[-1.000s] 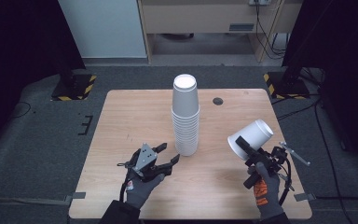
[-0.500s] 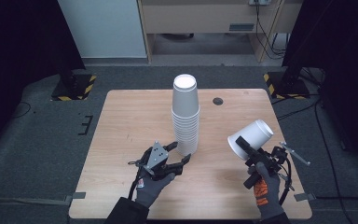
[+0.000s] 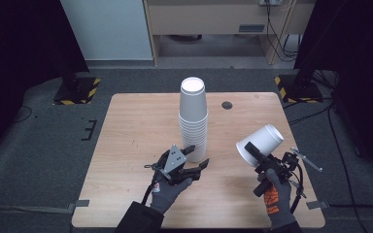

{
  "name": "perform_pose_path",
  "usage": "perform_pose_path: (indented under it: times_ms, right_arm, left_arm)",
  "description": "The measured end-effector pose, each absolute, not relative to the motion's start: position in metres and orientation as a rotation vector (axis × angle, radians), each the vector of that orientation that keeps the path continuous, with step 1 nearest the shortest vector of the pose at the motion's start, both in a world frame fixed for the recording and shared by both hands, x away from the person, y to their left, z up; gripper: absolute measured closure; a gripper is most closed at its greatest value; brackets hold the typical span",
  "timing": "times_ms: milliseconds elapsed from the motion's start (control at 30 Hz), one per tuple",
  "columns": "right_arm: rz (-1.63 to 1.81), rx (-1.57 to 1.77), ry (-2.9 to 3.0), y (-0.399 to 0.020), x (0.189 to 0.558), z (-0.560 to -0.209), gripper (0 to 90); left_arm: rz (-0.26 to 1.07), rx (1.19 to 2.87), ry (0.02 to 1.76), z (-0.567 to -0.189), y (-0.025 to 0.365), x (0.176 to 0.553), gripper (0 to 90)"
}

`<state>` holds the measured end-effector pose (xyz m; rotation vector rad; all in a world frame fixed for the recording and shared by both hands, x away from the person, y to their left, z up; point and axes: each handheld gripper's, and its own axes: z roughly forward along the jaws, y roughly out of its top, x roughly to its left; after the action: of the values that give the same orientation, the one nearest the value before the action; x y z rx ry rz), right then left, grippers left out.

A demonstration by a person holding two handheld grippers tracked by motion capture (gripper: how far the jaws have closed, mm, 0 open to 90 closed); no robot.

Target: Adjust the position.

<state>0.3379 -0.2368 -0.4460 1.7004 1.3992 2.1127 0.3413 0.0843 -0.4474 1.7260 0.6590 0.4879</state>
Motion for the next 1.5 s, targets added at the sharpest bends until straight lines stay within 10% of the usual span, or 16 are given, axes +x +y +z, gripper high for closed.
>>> perform_pose_path:
  times_ms: [1500]
  right_arm:
    - [2.154,1.713,1.416,-0.232,0.338,-0.447,14.0]
  left_arm:
    - [0.454,1.706,0.545,-0.448,0.014,0.372,35.7]
